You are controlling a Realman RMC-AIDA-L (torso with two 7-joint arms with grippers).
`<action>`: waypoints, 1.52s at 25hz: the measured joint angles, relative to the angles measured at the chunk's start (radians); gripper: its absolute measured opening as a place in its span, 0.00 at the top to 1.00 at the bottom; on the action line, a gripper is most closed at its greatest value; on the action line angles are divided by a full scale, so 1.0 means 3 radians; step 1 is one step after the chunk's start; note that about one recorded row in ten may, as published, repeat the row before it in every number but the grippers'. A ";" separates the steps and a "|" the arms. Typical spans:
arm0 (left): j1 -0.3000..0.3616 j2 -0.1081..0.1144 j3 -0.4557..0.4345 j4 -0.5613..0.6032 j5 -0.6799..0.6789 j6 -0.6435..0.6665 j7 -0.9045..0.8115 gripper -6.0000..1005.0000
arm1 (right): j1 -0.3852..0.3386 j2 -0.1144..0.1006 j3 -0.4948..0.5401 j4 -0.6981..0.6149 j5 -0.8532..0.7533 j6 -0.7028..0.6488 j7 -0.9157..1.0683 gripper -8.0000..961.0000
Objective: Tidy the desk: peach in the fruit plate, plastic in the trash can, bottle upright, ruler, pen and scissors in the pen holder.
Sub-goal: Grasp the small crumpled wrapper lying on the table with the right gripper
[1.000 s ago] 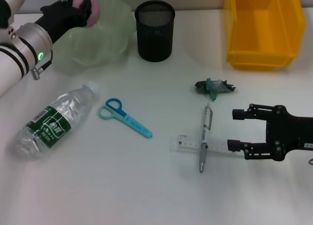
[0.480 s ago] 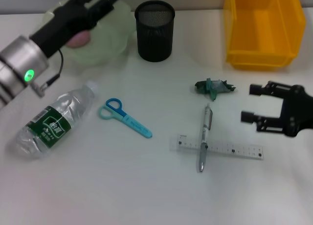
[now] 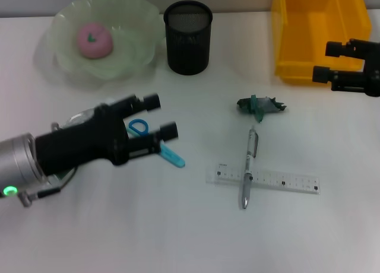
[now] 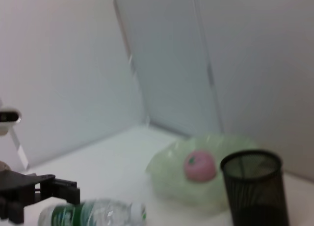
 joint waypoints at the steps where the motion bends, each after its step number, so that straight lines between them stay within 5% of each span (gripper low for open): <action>1: 0.0006 -0.0009 0.0001 -0.0010 0.0052 -0.0002 0.0010 0.19 | 0.0088 -0.0024 -0.0106 -0.0104 -0.0073 0.0003 0.0187 0.24; 5: 0.0010 -0.0033 0.0016 -0.0019 0.0188 -0.0017 0.0035 0.19 | 0.0467 -0.0105 -0.0481 -0.0259 -0.0498 0.0055 0.0671 0.24; 8: 0.0002 -0.0039 0.0023 -0.0019 0.0251 -0.0023 0.0035 0.19 | 0.0681 -0.0086 -0.0708 -0.0270 -0.0815 0.0192 0.0769 0.24; 17: -0.0009 -0.0046 0.0032 -0.0012 0.0386 0.0013 0.0004 0.19 | 0.0751 0.0196 -0.1577 -0.0257 -0.1105 0.1132 0.0811 0.25; 27: -0.0005 -0.0044 0.0035 -0.0009 0.0395 0.0021 0.0000 0.19 | 0.0804 0.0266 -0.1939 0.0165 -0.1136 0.1854 0.0800 0.25; 38: 0.0005 -0.0049 0.0036 0.0001 0.0395 0.0031 -0.0001 0.19 | 0.0863 0.0278 -0.1960 0.0498 -0.1110 0.2184 0.0735 0.26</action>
